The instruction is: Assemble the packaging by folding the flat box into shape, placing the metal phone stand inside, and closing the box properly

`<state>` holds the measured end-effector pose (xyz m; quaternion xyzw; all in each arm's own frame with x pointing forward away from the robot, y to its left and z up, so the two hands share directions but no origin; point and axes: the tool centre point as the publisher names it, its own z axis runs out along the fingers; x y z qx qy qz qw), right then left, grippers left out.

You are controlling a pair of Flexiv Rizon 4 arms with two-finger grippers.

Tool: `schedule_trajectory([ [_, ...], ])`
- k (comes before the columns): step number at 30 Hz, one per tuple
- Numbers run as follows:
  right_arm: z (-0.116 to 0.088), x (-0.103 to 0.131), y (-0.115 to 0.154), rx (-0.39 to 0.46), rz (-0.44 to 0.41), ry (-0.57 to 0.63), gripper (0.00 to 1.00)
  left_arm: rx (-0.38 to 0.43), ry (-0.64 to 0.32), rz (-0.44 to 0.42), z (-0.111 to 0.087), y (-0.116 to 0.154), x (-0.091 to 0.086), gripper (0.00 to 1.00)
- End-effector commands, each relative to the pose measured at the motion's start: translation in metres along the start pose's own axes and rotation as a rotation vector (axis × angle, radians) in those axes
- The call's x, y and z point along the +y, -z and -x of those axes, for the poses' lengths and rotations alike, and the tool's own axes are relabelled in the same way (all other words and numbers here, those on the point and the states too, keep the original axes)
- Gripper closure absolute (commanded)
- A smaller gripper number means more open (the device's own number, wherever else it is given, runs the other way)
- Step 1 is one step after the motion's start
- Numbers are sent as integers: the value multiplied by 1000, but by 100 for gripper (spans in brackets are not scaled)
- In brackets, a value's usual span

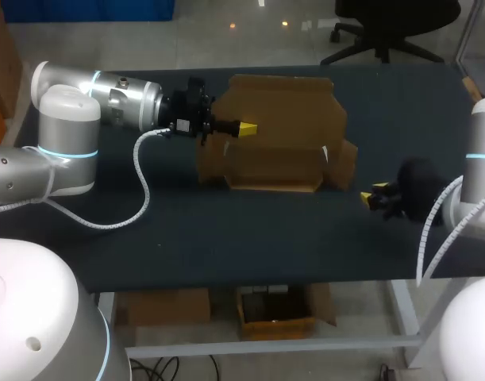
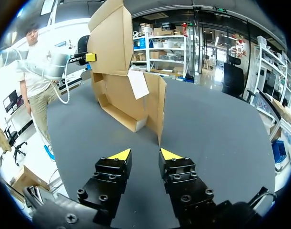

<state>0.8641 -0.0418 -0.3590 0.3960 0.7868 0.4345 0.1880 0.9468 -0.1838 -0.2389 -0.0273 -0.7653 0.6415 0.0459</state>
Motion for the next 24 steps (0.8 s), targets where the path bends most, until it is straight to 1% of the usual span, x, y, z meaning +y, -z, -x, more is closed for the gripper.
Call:
schedule_trajectory([
  [1, 9, 3, -16, 19, -9, -2, 65, 1, -1, -1, 1, -1, 3, 100],
  [11, 21, 12, -35, 50, 7, 7, 65, 1, -1, -1, 1, -1, 3, 100],
  [24, 27, 28, -55, 78, 14, 31, 66, 1, -1, -1, 1, -1, 3, 100],
])
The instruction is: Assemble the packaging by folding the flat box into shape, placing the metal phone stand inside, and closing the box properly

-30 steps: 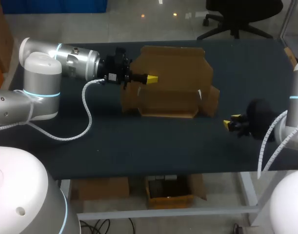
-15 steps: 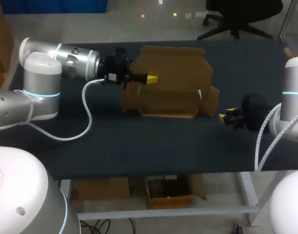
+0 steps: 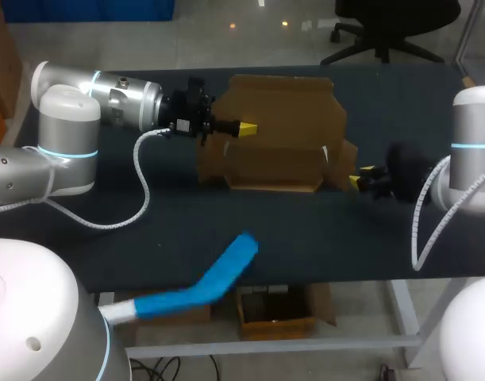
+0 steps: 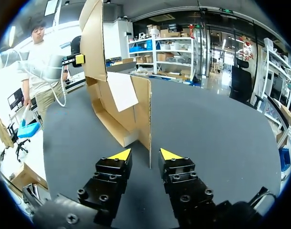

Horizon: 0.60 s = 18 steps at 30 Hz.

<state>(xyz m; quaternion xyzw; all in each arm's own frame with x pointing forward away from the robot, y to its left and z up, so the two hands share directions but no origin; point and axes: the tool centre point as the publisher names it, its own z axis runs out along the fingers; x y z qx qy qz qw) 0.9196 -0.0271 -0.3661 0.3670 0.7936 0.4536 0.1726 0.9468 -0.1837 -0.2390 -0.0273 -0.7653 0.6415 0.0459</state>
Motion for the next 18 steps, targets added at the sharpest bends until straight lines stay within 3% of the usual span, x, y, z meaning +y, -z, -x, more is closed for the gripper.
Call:
schedule_trajectory([
  [1, 5, 4, -9, 14, -7, 0, 66, 1, -1, -1, 1, -1, 3, 100],
  [18, 12, 13, -35, 47, -2, -17, 71, 1, -1, -1, 1, -1, 3, 100],
])
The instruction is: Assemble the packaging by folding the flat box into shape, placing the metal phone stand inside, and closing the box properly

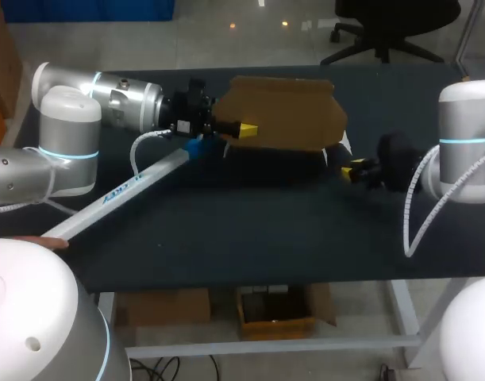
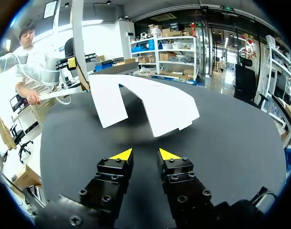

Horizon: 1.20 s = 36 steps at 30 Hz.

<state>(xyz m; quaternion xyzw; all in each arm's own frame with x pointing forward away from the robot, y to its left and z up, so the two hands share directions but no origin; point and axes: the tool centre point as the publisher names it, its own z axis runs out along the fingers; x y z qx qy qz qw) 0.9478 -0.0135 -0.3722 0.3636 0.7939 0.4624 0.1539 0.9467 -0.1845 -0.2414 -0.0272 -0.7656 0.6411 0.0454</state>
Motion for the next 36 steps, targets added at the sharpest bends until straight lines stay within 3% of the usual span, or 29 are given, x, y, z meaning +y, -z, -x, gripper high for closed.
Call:
schedule_trajectory([
  [1, 2, 2, -7, 10, -3, -2, 71, 2, -1, -2, 0, 0, 1, 100],
  [12, -18, 2, 2, 16, 5, -9, 72, 2, -1, -2, 0, 0, 1, 100],
  [23, -37, -12, 38, -31, 22, -35, 70, 2, -1, -2, 0, 0, 1, 100],
  [36, -41, -23, 56, -50, 38, -49, 69, 2, -1, -2, 0, 0, 1, 100],
])
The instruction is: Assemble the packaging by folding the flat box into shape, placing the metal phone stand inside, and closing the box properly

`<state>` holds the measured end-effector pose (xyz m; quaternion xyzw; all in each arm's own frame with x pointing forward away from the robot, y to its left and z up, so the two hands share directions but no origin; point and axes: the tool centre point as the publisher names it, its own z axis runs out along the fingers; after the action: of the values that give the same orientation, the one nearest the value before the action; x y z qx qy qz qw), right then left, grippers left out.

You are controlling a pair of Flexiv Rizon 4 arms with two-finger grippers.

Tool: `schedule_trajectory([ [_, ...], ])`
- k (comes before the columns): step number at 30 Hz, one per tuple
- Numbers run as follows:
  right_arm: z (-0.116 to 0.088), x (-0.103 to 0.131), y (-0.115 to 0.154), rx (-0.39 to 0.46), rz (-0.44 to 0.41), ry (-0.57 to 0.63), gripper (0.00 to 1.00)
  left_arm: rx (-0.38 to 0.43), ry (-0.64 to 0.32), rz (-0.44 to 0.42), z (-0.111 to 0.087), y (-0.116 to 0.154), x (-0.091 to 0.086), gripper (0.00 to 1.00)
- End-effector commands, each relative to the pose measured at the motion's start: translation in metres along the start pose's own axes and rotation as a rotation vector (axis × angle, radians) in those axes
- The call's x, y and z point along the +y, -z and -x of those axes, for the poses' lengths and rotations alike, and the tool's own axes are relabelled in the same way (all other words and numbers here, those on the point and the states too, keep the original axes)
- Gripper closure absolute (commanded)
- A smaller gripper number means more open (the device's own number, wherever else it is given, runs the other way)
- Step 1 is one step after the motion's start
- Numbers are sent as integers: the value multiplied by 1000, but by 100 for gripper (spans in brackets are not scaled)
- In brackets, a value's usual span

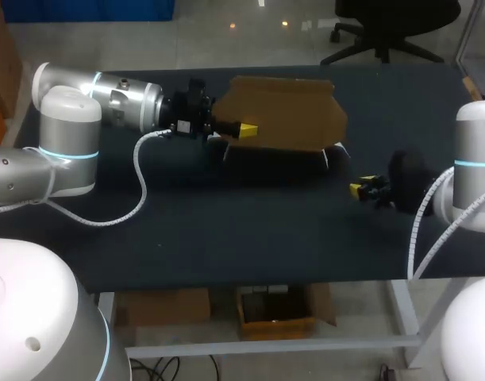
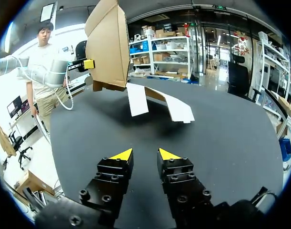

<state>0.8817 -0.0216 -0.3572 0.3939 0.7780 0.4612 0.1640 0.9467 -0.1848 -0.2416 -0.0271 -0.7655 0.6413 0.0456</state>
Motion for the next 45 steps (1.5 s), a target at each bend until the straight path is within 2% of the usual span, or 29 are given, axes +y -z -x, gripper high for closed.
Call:
schedule_trajectory([
  [1, 2, -4, 5, 1, 27, 0, 69, 2, -1, -1, 0, 0, 1, 100],
  [12, 5, -2, 7, 10, 28, 8, 67, 2, -1, -1, 0, 0, 1, 100],
  [31, -5, -6, 35, 39, 50, 18, 65, 2, -1, -1, 0, 0, 1, 100],
  [40, -14, -12, 48, 43, 42, 30, 67, 2, -1, -1, 0, 0, 1, 100],
  [45, -17, -17, 53, 42, 43, 27, 74, 2, -1, -1, 0, 0, 1, 100],
])
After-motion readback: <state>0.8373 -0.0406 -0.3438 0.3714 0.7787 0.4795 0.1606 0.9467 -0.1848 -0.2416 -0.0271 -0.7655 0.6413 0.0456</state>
